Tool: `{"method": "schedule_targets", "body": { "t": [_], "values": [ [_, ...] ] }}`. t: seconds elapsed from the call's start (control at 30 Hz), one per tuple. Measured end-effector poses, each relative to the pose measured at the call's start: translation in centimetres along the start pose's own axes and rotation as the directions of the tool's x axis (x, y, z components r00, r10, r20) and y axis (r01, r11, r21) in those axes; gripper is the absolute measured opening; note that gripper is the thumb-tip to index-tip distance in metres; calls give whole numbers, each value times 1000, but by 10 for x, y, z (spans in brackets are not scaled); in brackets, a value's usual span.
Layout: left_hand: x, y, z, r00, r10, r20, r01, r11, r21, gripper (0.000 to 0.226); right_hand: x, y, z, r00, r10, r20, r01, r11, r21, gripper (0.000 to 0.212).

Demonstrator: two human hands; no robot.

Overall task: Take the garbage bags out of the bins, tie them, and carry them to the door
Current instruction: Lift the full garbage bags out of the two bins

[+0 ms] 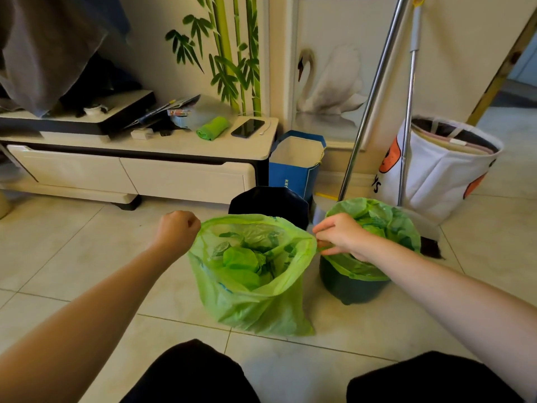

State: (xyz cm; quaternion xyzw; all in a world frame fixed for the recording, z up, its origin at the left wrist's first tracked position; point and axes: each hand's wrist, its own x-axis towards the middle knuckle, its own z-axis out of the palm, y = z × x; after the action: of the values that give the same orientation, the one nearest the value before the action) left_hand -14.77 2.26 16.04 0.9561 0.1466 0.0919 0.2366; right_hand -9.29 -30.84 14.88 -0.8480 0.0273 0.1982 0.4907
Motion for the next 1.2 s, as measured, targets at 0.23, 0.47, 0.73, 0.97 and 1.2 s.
{"method": "schedule_targets", "body": {
  "t": [0.23,0.47,0.73,0.97,1.2],
  "values": [
    [12,79,28,989,134,68,-126,986,-108,22,-3,22,-60,996,45,-71,-41,998,56,17],
    [17,177,99,942,240,235,-190,957,-217,25,11,86,-127,968,182,-173,-152,973,174,20],
    [28,224,201,883,74,463,43,971,-236,26,41,170,-179,880,357,-312,-288,926,244,12],
    [40,220,241,881,-150,449,301,910,-286,42,62,198,-179,828,484,-283,-327,827,457,27],
    [36,209,270,614,-385,689,770,485,-414,50,70,206,-162,854,516,-65,-384,710,591,17]
  ]
}}
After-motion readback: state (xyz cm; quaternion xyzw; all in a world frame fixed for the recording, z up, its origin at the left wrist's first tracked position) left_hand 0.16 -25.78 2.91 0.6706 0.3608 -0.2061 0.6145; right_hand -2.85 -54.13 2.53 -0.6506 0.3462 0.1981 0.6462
